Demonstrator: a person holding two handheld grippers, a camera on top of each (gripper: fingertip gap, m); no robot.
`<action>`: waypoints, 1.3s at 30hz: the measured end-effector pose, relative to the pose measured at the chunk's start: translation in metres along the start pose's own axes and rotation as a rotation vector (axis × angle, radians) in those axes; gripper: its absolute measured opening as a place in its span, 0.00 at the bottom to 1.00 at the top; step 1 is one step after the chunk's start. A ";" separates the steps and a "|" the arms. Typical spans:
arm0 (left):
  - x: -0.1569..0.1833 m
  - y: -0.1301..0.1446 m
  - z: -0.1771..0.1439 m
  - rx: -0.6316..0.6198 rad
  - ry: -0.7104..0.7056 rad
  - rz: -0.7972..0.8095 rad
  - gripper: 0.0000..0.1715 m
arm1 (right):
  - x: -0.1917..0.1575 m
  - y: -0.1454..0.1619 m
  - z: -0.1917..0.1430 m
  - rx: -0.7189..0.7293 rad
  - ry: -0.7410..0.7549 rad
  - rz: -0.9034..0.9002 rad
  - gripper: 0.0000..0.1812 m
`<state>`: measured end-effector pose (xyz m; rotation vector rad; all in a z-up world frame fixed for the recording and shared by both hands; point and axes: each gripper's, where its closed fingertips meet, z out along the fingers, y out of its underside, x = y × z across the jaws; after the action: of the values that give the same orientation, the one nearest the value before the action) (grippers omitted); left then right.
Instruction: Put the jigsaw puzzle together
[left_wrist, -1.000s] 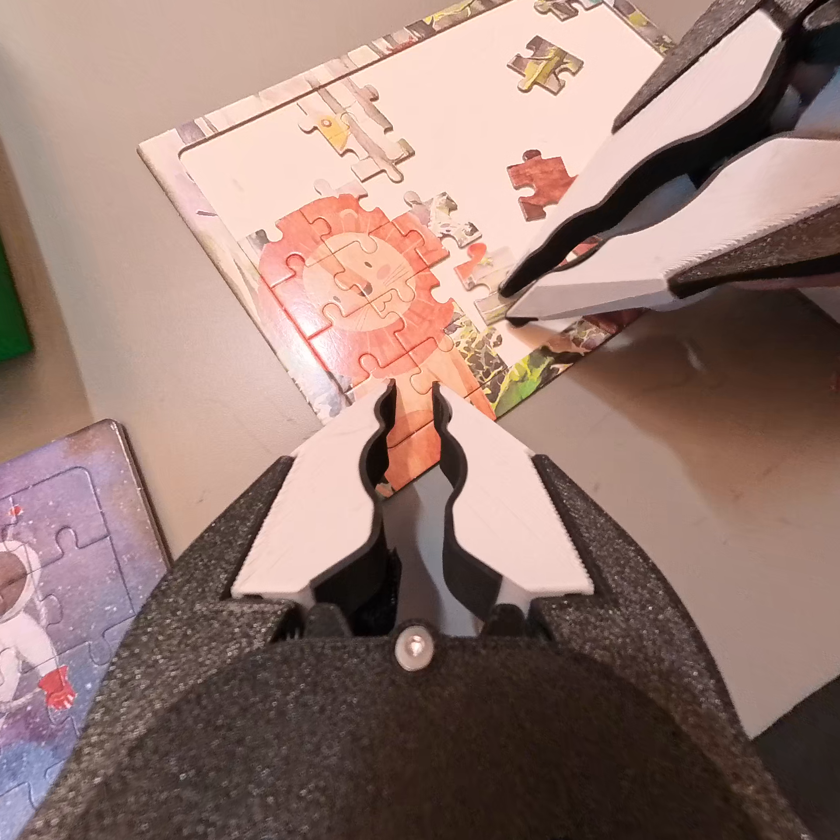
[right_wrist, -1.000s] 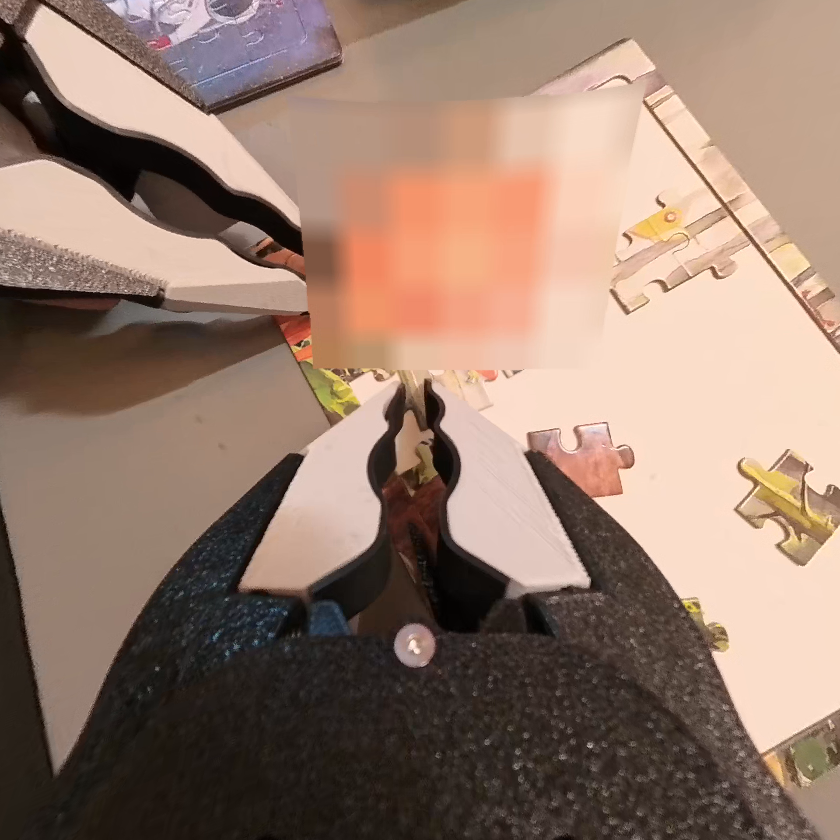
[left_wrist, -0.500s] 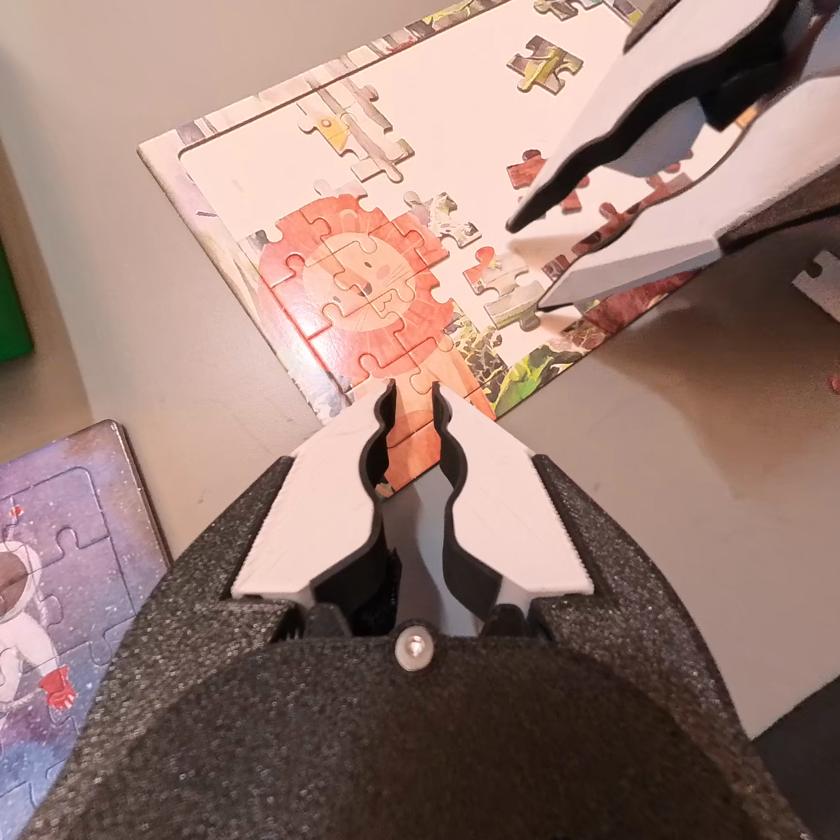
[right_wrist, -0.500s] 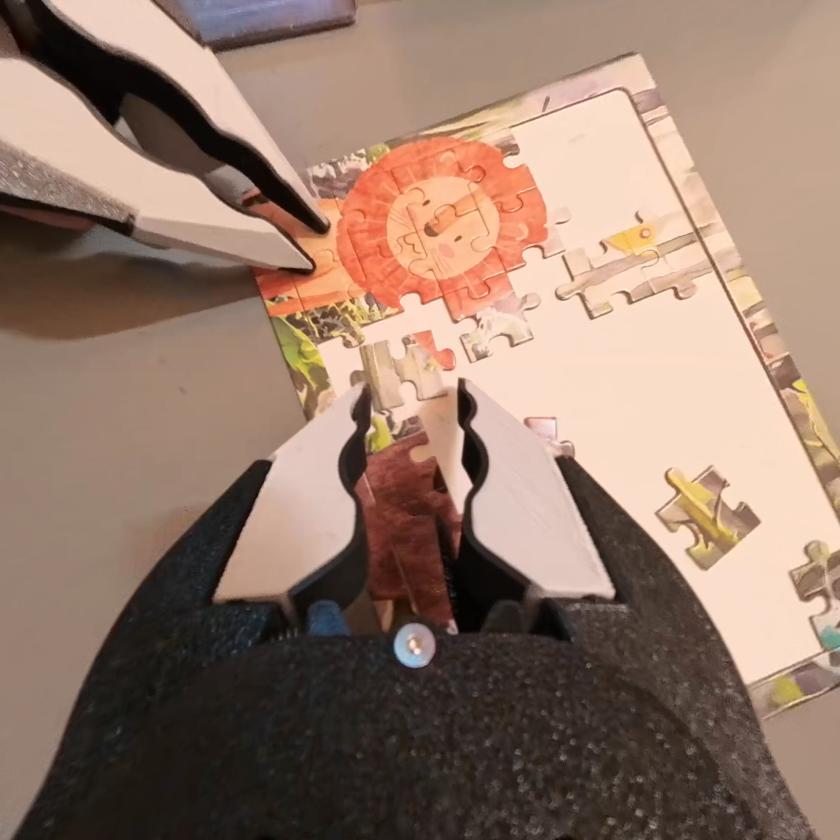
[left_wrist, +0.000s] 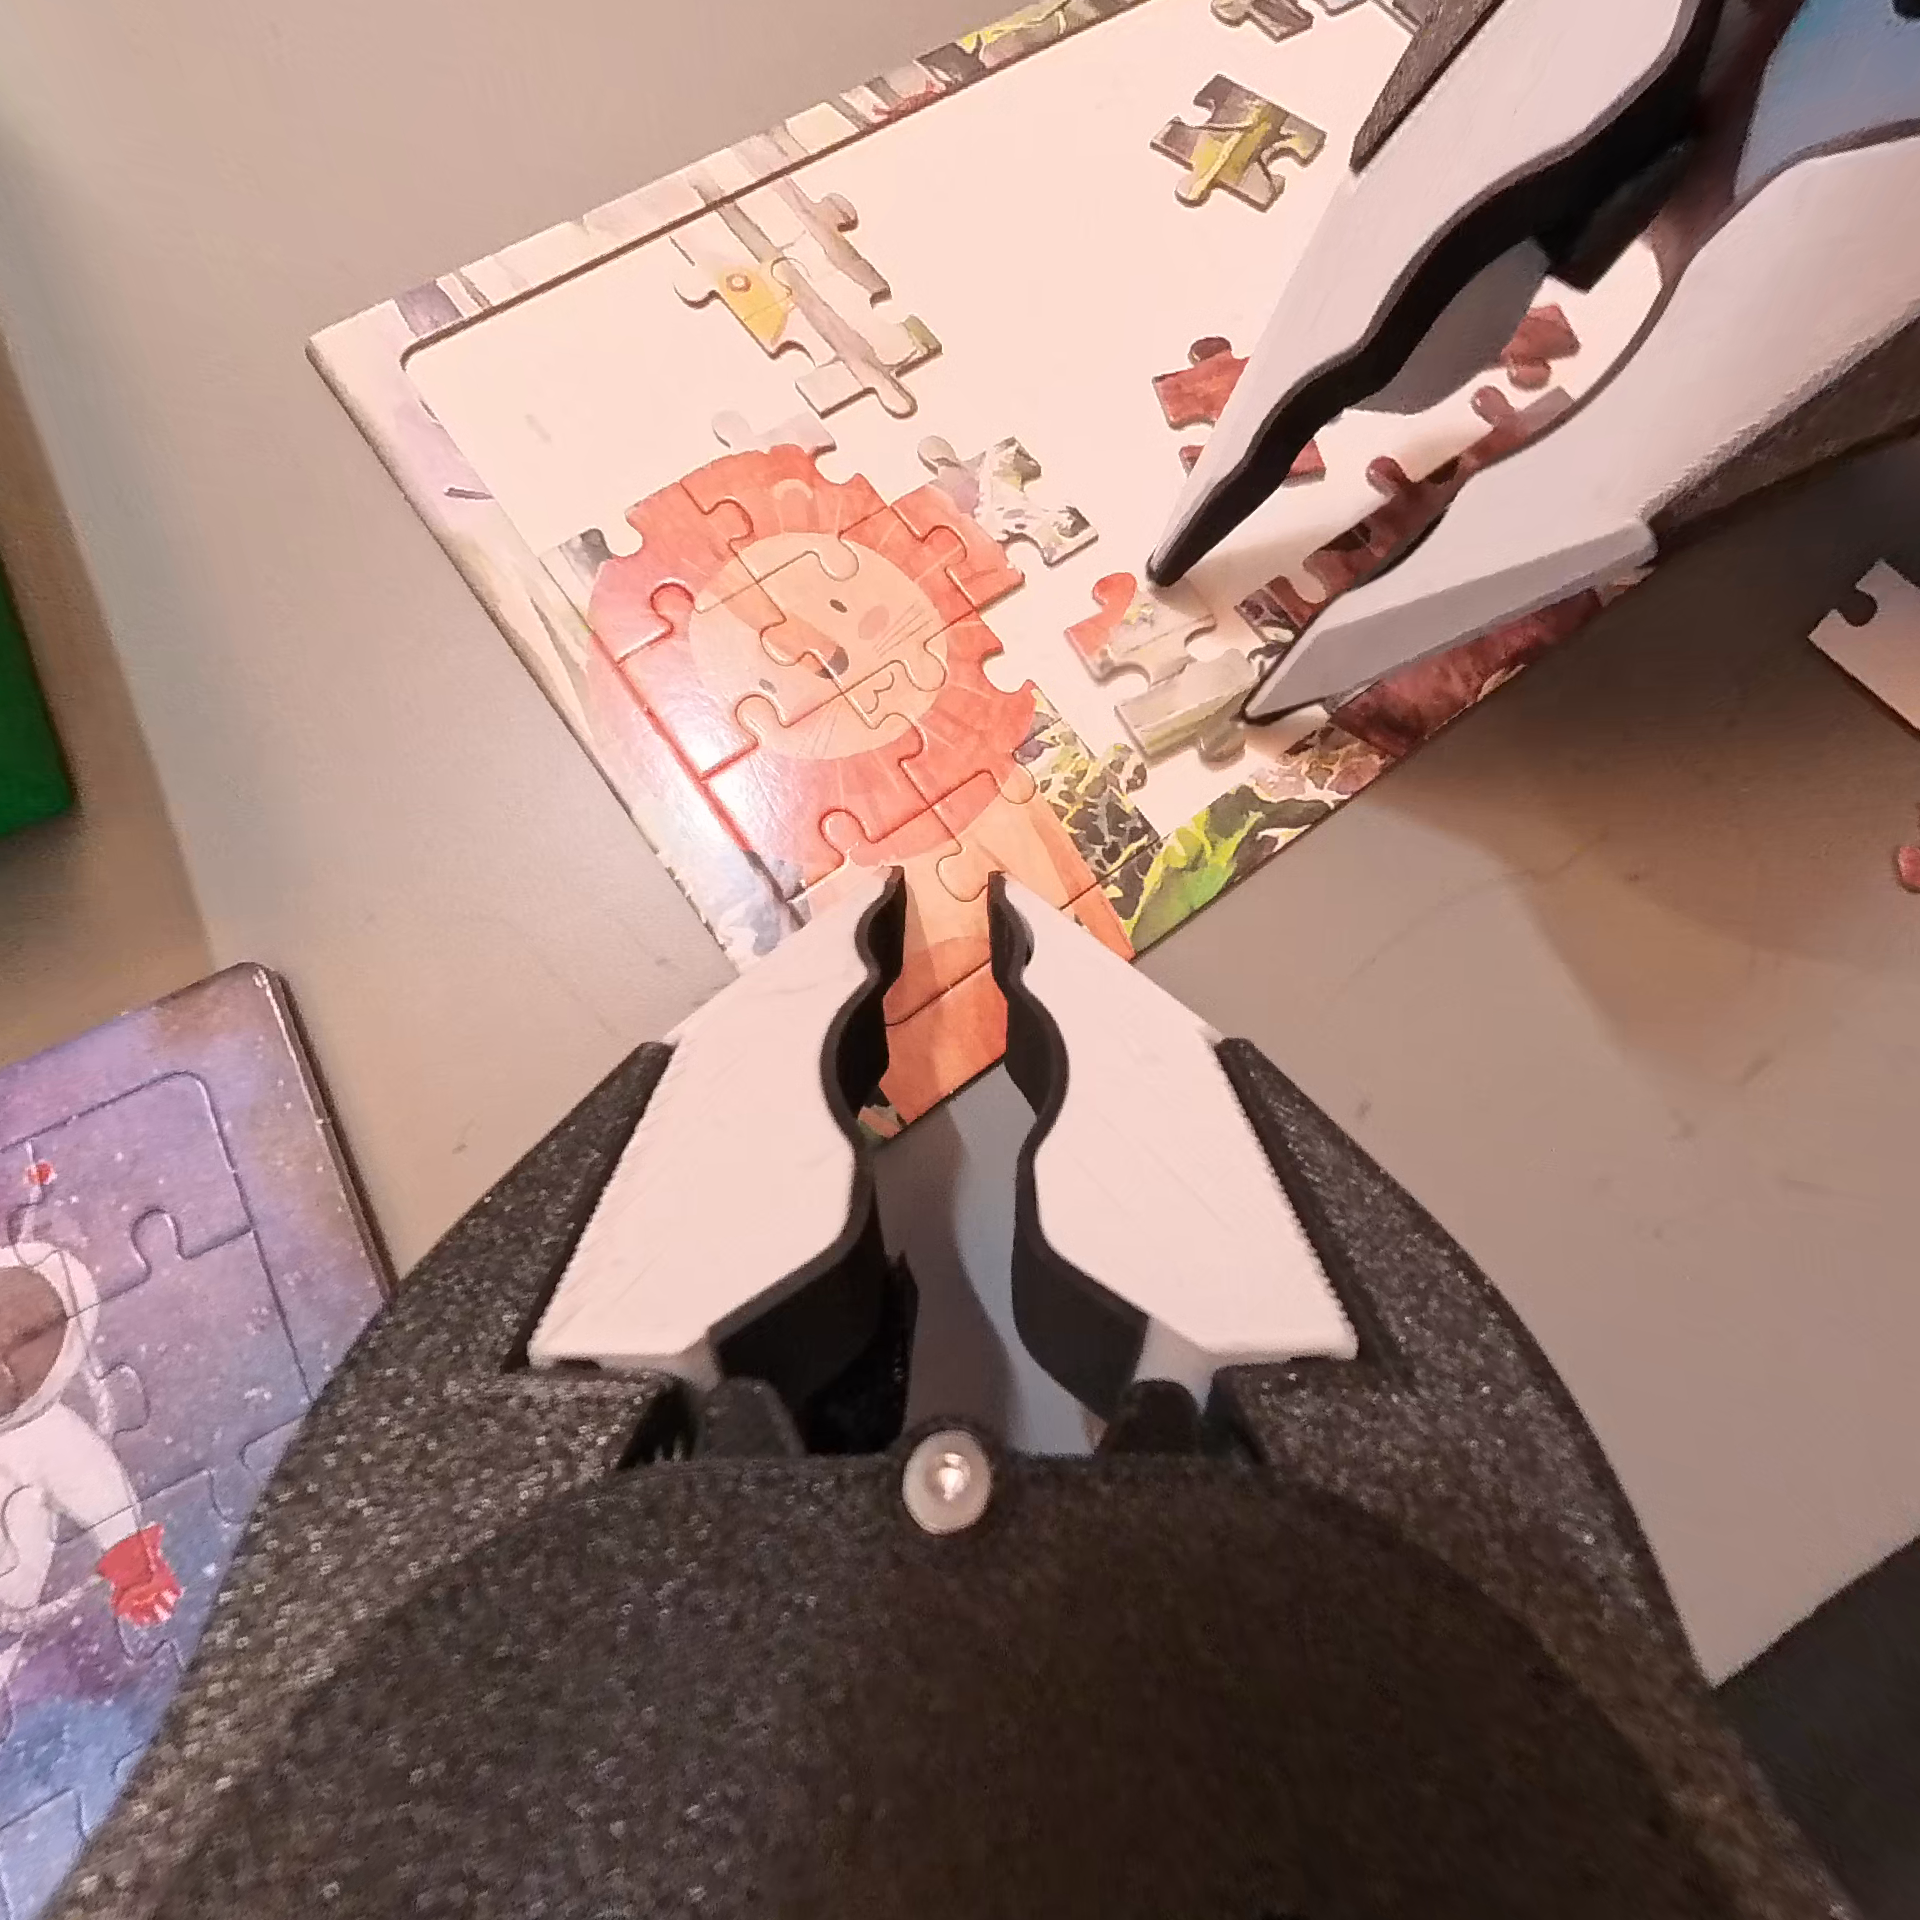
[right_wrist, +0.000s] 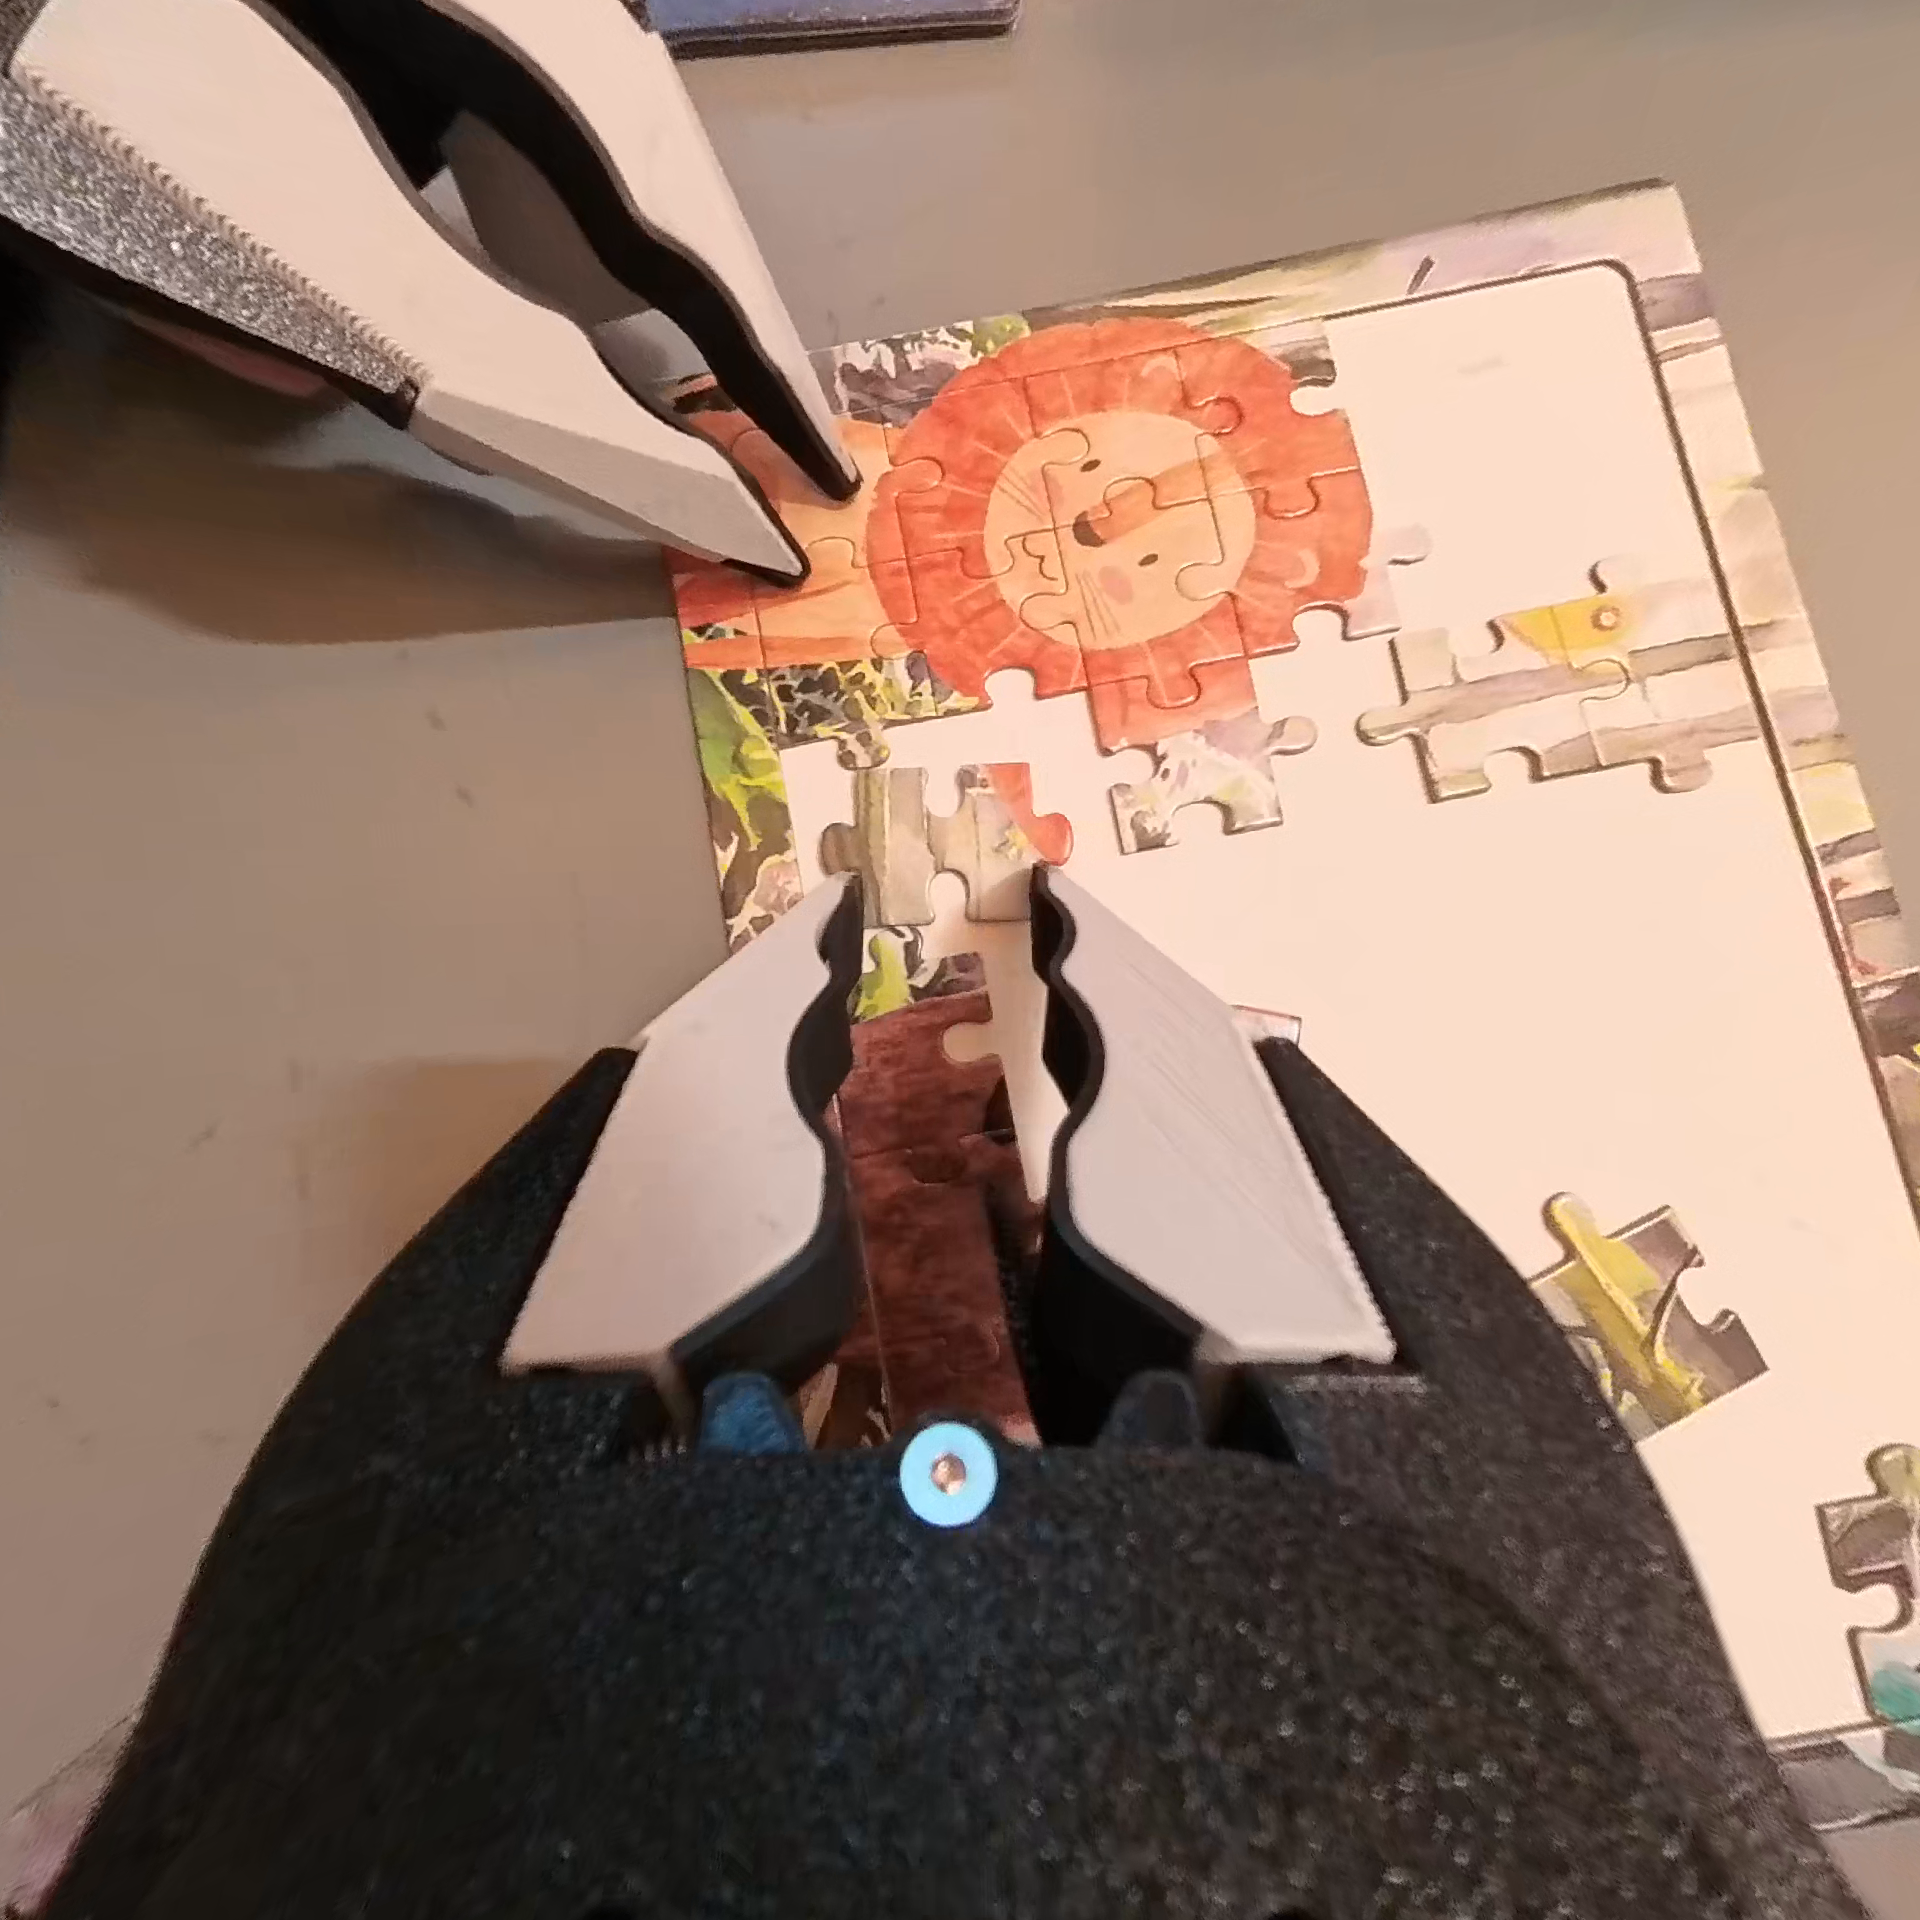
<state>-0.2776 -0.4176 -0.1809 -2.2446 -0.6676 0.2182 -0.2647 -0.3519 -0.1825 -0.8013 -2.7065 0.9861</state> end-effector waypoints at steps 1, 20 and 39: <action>0.000 0.000 0.000 0.000 0.000 0.000 0.09 | 0.001 0.000 -0.001 -0.003 0.004 0.000 0.17; 0.047 -0.027 0.019 -0.089 0.234 0.242 0.12 | -0.005 0.003 -0.003 0.010 0.016 0.020 0.09; 0.043 -0.032 0.039 -0.172 0.288 0.493 0.26 | 0.016 0.016 -0.038 0.073 0.084 0.121 0.12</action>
<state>-0.2672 -0.3524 -0.1824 -2.5112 0.0290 0.0746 -0.2594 -0.3120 -0.1637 -0.9795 -2.5611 1.0448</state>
